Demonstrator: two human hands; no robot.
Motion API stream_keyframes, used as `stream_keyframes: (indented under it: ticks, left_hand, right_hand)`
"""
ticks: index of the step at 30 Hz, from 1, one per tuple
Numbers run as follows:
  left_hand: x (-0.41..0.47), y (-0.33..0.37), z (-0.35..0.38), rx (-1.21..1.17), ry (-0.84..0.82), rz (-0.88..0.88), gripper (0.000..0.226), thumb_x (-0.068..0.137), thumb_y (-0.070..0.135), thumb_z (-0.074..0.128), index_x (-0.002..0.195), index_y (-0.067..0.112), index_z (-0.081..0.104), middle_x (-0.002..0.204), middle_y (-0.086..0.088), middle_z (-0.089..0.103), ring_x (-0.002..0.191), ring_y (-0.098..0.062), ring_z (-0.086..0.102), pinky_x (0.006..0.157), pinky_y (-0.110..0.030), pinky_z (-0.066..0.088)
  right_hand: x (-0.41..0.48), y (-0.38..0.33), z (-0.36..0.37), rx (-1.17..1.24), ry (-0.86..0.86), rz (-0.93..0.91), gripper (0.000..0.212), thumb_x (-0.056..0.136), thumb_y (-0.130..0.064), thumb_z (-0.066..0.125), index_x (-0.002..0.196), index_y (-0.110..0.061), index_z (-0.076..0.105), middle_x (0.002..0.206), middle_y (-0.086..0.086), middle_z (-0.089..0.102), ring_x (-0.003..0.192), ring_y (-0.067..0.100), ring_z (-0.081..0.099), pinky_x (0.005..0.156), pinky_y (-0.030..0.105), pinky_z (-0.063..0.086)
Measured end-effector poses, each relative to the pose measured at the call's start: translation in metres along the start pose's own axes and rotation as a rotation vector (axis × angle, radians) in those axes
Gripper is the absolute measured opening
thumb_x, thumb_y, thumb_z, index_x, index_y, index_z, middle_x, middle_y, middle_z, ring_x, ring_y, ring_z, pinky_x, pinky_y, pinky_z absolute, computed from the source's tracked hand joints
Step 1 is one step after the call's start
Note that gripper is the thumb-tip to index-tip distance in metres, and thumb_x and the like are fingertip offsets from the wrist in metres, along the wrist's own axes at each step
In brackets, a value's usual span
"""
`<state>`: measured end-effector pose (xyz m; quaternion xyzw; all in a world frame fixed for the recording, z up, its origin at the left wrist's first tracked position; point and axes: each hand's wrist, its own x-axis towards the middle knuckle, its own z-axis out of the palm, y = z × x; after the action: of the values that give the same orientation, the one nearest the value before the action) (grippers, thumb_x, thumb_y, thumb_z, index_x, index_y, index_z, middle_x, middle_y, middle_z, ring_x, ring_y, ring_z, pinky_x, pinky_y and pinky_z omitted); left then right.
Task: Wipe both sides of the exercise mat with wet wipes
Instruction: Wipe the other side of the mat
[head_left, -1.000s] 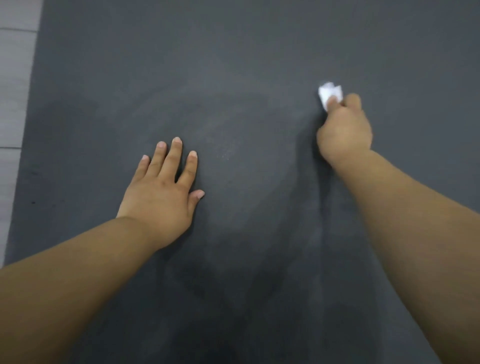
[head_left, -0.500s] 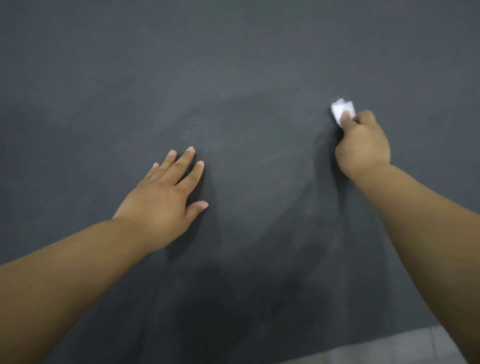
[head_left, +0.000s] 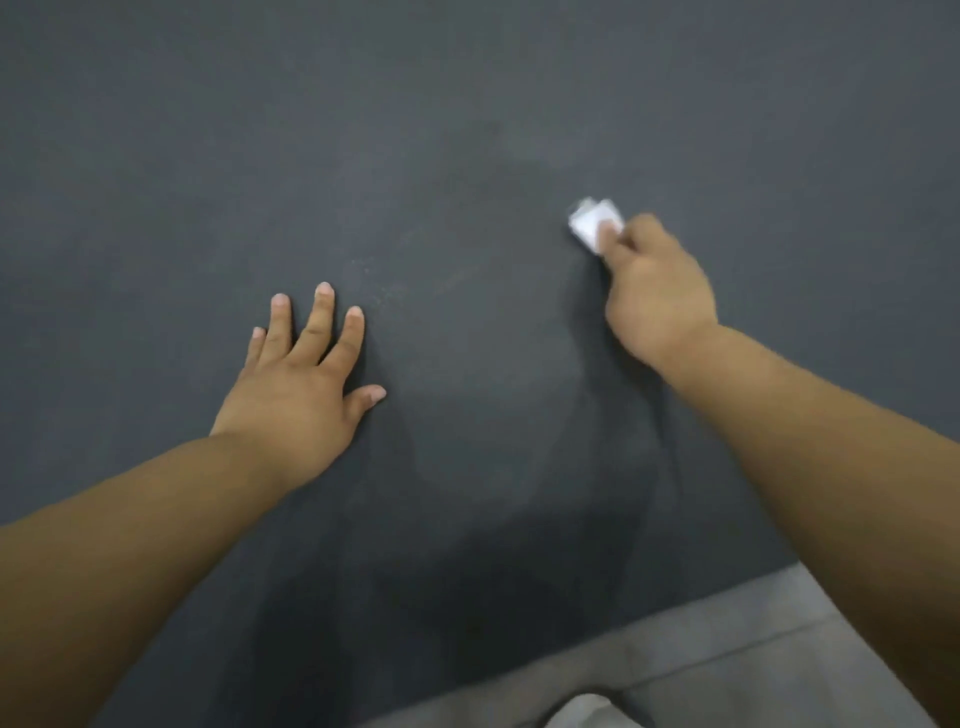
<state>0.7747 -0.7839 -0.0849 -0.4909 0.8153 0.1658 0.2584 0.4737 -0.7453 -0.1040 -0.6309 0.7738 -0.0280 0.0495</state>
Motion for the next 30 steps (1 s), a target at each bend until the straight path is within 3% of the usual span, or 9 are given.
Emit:
stream_keyframes:
  ticks: [2,4,10,12,16,18,22,26,30]
  left_hand:
    - [-0.001,0.002,0.002,-0.024,0.007,-0.01,0.071,0.095,0.053,0.02,0.149,0.023,-0.013,0.154,0.0,-0.027,0.142,-0.032,-0.02,0.118,-0.042,-0.001]
    - [-0.002,0.004,0.002,-0.045,0.008,-0.019,0.069,0.095,0.051,0.021,0.149,0.023,-0.013,0.154,0.0,-0.026,0.142,-0.032,-0.019,0.118,-0.042,-0.001]
    - [-0.005,0.006,0.002,-0.098,0.013,-0.021,0.067,0.098,0.045,0.027,0.15,0.022,-0.008,0.155,0.001,-0.024,0.142,-0.03,-0.017,0.118,-0.041,0.0]
    - [-0.009,0.008,0.002,-0.123,0.013,-0.014,0.066,0.099,0.043,0.028,0.15,0.021,-0.007,0.155,0.001,-0.023,0.143,-0.029,-0.018,0.118,-0.04,0.0]
    - [-0.024,0.016,0.007,-0.097,0.01,0.097,0.069,0.098,0.043,0.032,0.15,0.019,-0.005,0.155,0.003,-0.023,0.143,-0.025,-0.018,0.118,-0.037,-0.001]
    - [-0.033,0.025,0.014,-0.037,-0.005,0.173,0.071,0.097,0.044,0.032,0.15,0.017,-0.007,0.155,0.002,-0.024,0.143,-0.026,-0.018,0.118,-0.037,0.0]
    - [-0.038,0.036,0.019,-0.04,-0.018,0.159,0.069,0.099,0.04,0.032,0.15,0.015,-0.008,0.154,0.001,-0.025,0.143,-0.028,-0.018,0.118,-0.038,-0.001]
    - [-0.037,0.035,0.019,-0.037,-0.023,0.154,0.069,0.099,0.039,0.032,0.15,0.016,-0.007,0.155,0.001,-0.023,0.143,-0.028,-0.018,0.118,-0.039,-0.001]
    - [-0.04,0.038,0.022,-0.024,-0.009,0.154,0.067,0.099,0.039,0.03,0.15,0.015,-0.008,0.155,0.0,-0.023,0.143,-0.029,-0.017,0.117,-0.039,-0.001]
  right_hand:
    - [-0.002,0.012,-0.007,0.07,-0.045,0.441,0.052,0.083,0.001,0.042,0.134,-0.006,0.042,0.121,0.019,0.041,0.097,0.041,0.05,0.083,0.042,0.042]
    - [-0.018,-0.012,-0.004,0.152,-0.073,0.447,0.052,0.083,0.002,0.042,0.135,-0.004,0.042,0.126,0.019,0.04,0.099,0.04,0.049,0.087,0.04,0.039]
    - [-0.117,-0.082,0.011,0.22,-0.203,-0.721,0.039,0.083,-0.017,0.036,0.095,-0.009,0.072,0.083,0.004,0.064,0.059,0.024,0.054,0.051,0.025,0.044]
    - [-0.108,-0.059,0.008,0.211,-0.191,-0.605,0.033,0.088,-0.013,0.041,0.106,-0.007,0.068,0.09,0.008,0.064,0.068,0.028,0.058,0.056,0.029,0.049]
    - [-0.075,0.016,0.0,0.139,-0.063,0.315,0.044,0.086,0.002,0.043,0.129,-0.002,0.043,0.117,0.019,0.043,0.086,0.033,0.047,0.076,0.042,0.041]
    - [-0.077,0.017,-0.004,0.066,-0.089,0.526,0.053,0.082,0.003,0.041,0.135,0.0,0.036,0.12,0.019,0.04,0.086,0.032,0.042,0.078,0.04,0.041]
    - [-0.125,-0.052,0.015,0.218,-0.038,0.047,0.049,0.084,-0.015,0.028,0.121,0.003,0.054,0.108,0.024,0.054,0.08,0.042,0.054,0.071,0.042,0.049]
    - [-0.165,-0.069,0.007,0.277,-0.202,-0.487,0.035,0.089,-0.015,0.037,0.108,-0.01,0.066,0.089,0.005,0.064,0.064,0.025,0.058,0.055,0.026,0.045]
    - [-0.152,-0.009,0.006,0.173,-0.118,-0.018,0.04,0.09,-0.003,0.05,0.129,-0.01,0.048,0.106,0.014,0.053,0.083,0.034,0.055,0.07,0.035,0.042]
